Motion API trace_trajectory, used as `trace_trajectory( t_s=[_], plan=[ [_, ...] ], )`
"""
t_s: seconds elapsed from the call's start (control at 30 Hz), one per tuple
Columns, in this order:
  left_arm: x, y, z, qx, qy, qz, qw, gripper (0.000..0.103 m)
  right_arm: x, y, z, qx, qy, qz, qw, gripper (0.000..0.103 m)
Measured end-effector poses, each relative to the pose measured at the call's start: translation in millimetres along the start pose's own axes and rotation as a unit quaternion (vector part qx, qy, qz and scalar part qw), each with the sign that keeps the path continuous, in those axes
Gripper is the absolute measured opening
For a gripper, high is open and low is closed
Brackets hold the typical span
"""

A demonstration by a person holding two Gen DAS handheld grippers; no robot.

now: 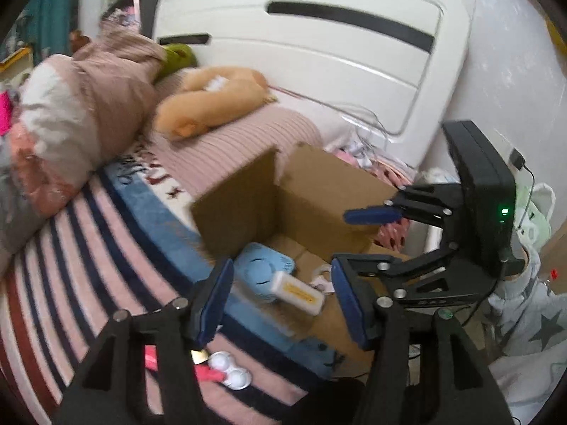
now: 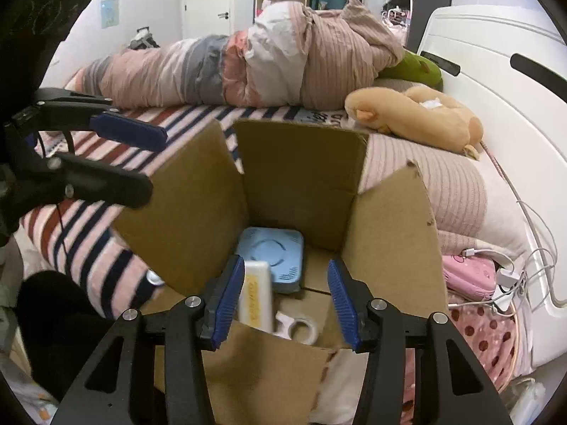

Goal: Organize rigid objects
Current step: 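Lower the tape roll and tube into the box and open both tools, then grasp the pink spray bottle with the right tool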

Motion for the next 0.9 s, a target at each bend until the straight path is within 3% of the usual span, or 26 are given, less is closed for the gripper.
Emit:
trace_trajectory(
  t_s=[0.13,0.3,0.43,0.53,0.67,0.9],
  plan=[
    [-28,35,19,0.023,0.025,-0.047,0.9983,0.057,-30,17,-14,0.032,0.007,-0.026,0.999,0.045],
    [-72,56,64,0.021,0.056,-0.097,0.9934,0.058,-97,29,-31,0.067,0.027,-0.099,0.992,0.045],
    [-104,51,99,0.009,0.085,-0.105,0.9908,0.059,-143,9,-29,0.047,0.04,-0.135,0.989,0.045],
    [-133,40,127,-0.005,0.109,-0.116,0.9872,0.059,-171,-24,-25,0.009,0.047,-0.155,0.987,0.045],
    [-158,25,149,-0.012,0.137,-0.104,0.985,0.06,-192,-78,-15,-0.046,0.046,-0.155,0.986,0.045],
    [-192,-6,177,-0.035,0.18,-0.09,0.9789,0.06,-184,-169,-10,-0.088,0.042,-0.079,0.992,0.045]
  ],
)
Point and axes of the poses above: each gripper's, at about its wrist camera, not at the fingertips, and y roughly against the way its jaws point, x to its right, z to its underside, the point moved 3 cm from there along -y, roughly the way its jaws point
